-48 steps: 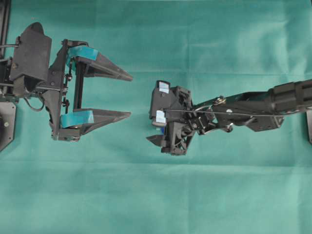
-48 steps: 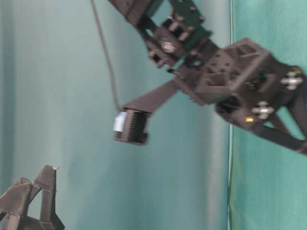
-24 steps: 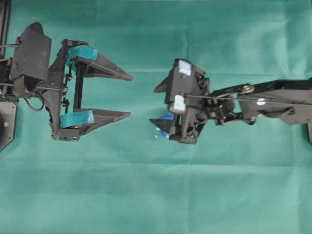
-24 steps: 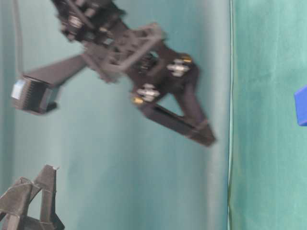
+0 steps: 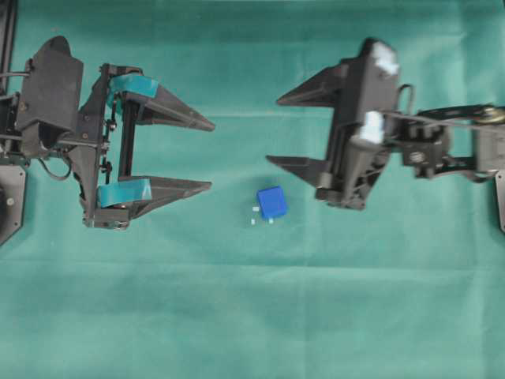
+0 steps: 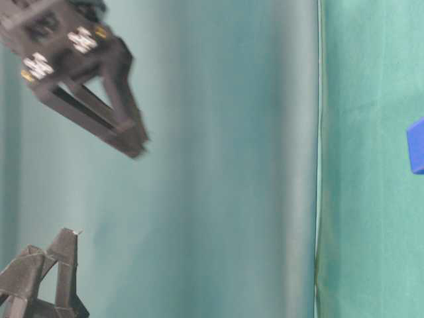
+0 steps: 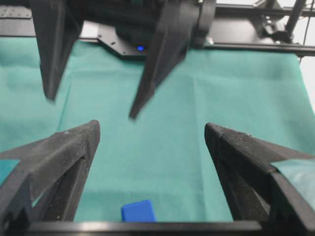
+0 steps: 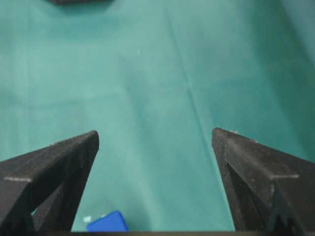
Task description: Handover the blue block to the right arm after grasping it with the left arm, then place it in the designated position.
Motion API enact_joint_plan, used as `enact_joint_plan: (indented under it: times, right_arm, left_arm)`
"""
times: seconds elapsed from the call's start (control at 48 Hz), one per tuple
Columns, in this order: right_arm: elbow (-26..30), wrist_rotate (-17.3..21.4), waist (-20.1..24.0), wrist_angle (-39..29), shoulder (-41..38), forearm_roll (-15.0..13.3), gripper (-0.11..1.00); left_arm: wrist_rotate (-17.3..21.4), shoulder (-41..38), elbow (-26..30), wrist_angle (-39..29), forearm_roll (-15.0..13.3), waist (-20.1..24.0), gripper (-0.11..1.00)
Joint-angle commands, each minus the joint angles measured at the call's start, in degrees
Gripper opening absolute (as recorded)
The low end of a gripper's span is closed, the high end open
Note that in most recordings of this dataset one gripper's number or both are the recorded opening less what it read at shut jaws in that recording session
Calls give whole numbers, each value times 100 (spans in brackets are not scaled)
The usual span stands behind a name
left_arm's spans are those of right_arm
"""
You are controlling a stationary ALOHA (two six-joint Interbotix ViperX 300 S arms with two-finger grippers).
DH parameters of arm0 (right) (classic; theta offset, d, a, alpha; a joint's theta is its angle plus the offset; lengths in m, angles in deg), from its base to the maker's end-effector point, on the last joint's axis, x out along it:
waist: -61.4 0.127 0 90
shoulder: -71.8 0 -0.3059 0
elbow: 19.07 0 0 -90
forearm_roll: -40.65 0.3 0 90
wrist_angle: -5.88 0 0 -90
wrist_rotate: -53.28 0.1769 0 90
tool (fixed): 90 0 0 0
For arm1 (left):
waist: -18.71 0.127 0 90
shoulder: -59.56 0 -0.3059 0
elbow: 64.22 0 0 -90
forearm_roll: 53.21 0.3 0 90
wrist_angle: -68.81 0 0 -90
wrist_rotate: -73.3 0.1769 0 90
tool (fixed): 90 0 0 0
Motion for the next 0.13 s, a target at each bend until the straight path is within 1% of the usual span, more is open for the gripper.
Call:
enact_joint_plan:
  times: [0.0,0.104]
  right_arm:
    - [0,-9,18,0,360,-62,92]
    - [-105,-18,18,18,624,-70,91]
  left_arm:
    - [0,26,132,26,0,9,99]
    - [0,26,132,26,-9,9,99]
